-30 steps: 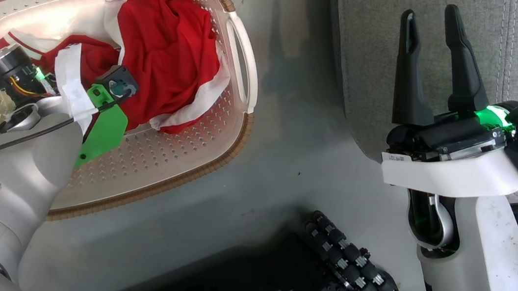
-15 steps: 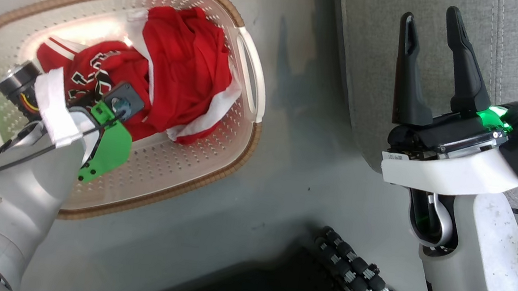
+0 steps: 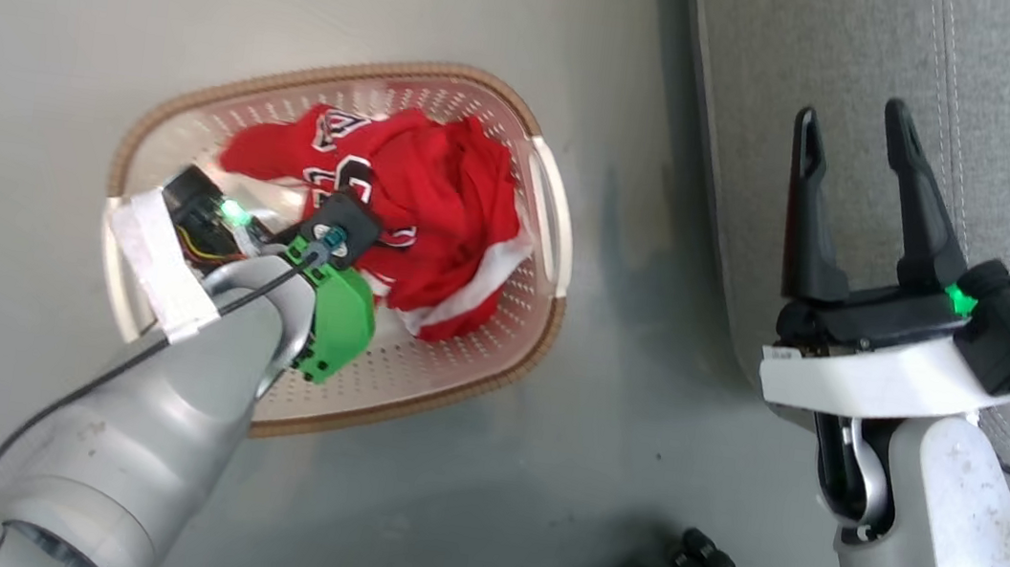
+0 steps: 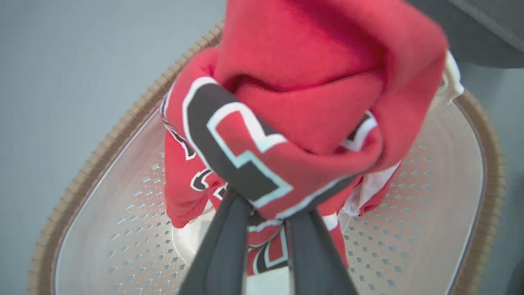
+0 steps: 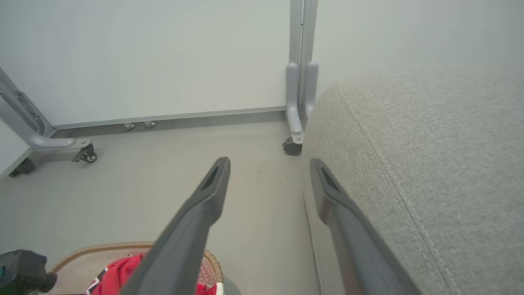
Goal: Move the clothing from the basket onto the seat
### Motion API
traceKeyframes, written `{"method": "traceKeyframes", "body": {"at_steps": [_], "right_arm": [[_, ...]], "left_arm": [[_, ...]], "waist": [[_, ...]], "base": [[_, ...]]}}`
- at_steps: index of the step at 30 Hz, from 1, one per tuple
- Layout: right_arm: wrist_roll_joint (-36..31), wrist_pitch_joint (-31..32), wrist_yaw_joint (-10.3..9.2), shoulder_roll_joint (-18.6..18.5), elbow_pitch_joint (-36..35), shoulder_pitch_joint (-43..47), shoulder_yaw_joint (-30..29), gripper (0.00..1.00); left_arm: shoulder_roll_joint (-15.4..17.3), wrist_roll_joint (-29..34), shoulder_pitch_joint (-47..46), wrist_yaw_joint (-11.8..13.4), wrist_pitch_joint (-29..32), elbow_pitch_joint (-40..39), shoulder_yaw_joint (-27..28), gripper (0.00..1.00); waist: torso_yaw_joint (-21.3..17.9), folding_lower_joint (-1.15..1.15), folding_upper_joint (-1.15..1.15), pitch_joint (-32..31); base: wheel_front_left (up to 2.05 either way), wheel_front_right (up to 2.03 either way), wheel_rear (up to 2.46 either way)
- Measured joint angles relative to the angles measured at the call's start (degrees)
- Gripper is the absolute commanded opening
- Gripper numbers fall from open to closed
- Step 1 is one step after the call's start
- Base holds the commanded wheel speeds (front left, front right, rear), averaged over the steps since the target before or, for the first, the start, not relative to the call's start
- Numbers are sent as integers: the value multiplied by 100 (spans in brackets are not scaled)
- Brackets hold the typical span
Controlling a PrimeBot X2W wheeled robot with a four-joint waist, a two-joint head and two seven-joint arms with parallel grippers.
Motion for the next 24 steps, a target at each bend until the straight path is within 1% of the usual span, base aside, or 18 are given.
{"method": "traceKeyframes", "body": {"at_steps": [5,9,14,17,20,24], "right_arm": [[-111,44,0,2,8,230,-103,100],[-179,171,0,1,-93,431,-202,100],[-235,347,0,1,-255,654,-296,100],[-261,456,0,0,-338,798,-352,100],[-290,556,0,0,-415,917,-397,100],[-299,692,0,-7,-502,1049,-408,100]], "left_arm": [[-59,-288,324,122,-11,-505,211,0],[-46,-482,711,321,-27,-1339,493,0],[149,-726,1314,623,-35,-2485,920,0],[247,-812,1619,749,-35,-3194,1188,0],[346,-895,1896,870,-35,-3916,1473,0],[531,-949,2240,950,-35,-4845,1947,0]], "waist": [[262,0,0,-454],[463,0,0,-820],[700,0,0,-1256],[840,0,0,-1486],[982,0,0,-1696],[1161,0,0,-1974]], "base": [[0,0,0],[0,0,0],[0,0,0],[0,0,0],[0,0,0],[0,0,0]]}}
